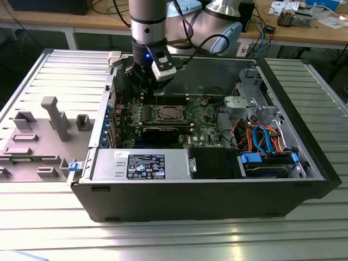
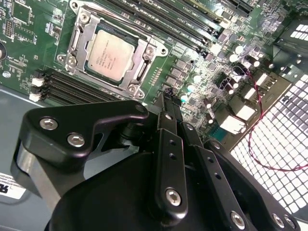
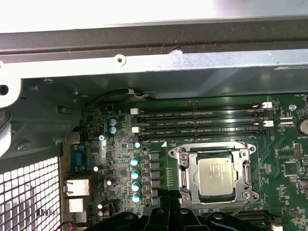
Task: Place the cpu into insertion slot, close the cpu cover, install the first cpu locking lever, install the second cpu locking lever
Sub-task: 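Install the first cpu locking lever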
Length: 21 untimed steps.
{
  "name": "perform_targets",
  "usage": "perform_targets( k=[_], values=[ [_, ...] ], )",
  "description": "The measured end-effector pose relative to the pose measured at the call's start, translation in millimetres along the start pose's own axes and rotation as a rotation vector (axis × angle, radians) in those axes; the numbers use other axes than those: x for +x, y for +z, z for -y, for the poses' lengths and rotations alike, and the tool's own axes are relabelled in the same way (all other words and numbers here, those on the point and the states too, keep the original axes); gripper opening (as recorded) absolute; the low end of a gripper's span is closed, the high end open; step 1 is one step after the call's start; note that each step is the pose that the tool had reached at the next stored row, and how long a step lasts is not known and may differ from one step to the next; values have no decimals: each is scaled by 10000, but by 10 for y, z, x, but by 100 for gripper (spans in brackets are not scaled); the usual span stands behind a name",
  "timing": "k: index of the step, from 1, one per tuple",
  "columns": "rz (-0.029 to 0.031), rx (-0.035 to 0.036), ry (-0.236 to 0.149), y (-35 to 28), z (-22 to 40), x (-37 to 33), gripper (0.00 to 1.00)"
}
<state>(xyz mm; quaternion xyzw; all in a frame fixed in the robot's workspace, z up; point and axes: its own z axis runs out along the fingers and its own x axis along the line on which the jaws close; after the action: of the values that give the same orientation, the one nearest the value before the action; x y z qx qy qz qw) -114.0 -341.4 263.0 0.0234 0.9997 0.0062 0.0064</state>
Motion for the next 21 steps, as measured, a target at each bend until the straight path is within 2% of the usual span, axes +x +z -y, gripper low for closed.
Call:
perform_targets(
  k=[2,3,4,21],
  values=[
    [0,0,-1,0,1,17,11],
    [0,1,-6,-1,-3,62,11],
    [-1,0,-6,-1,-11,68,11],
    [0,0,-15,-1,-15,83,11]
  ],
)
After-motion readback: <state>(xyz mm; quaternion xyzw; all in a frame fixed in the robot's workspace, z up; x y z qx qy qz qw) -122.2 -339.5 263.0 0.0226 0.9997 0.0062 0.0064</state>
